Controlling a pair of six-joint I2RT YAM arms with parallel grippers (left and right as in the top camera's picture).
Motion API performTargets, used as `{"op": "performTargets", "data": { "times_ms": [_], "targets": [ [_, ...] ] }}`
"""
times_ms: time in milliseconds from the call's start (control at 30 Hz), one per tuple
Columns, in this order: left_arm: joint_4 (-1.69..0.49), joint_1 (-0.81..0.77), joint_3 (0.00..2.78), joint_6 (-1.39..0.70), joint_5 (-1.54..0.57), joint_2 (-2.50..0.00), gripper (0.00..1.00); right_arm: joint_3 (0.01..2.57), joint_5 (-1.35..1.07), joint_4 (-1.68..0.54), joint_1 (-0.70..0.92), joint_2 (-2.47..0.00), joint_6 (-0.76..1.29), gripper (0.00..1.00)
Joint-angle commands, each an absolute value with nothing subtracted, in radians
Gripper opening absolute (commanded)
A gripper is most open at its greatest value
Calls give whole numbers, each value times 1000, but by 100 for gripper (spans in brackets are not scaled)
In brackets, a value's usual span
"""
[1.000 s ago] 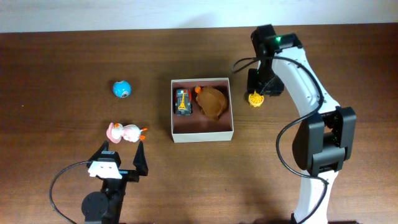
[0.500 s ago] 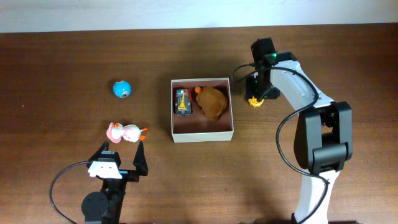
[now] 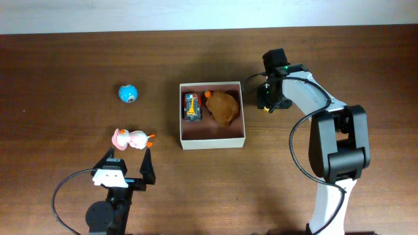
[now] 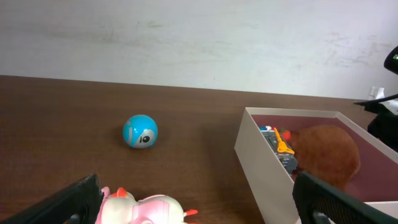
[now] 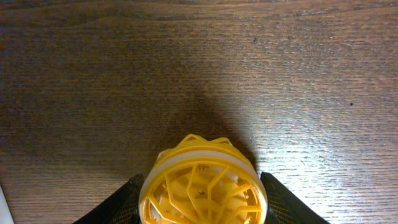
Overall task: Pack container
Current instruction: 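Lower the right gripper onto the yellow round toy and grasp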
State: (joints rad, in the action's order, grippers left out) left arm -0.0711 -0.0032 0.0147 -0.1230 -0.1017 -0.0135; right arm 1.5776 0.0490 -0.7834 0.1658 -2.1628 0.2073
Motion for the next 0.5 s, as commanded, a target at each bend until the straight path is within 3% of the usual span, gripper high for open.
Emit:
{"op": "performTargets", "data": {
  "times_ms": [0, 133, 333, 467],
  "targets": [
    [-72, 4, 9, -110, -109, -6, 100, 1570, 65, -775, 156, -2151, 194, 53],
    [-72, 4, 9, -110, -109, -6, 100, 1570, 65, -772, 156, -2151, 194, 52],
    [-72, 4, 9, -110, -109, -6, 100, 1570, 65, -770, 156, -2151, 195, 38],
    [-72, 4, 9, -110, -109, -6, 100, 1570, 65, -776, 156, -2151, 194, 38]
  ]
}}
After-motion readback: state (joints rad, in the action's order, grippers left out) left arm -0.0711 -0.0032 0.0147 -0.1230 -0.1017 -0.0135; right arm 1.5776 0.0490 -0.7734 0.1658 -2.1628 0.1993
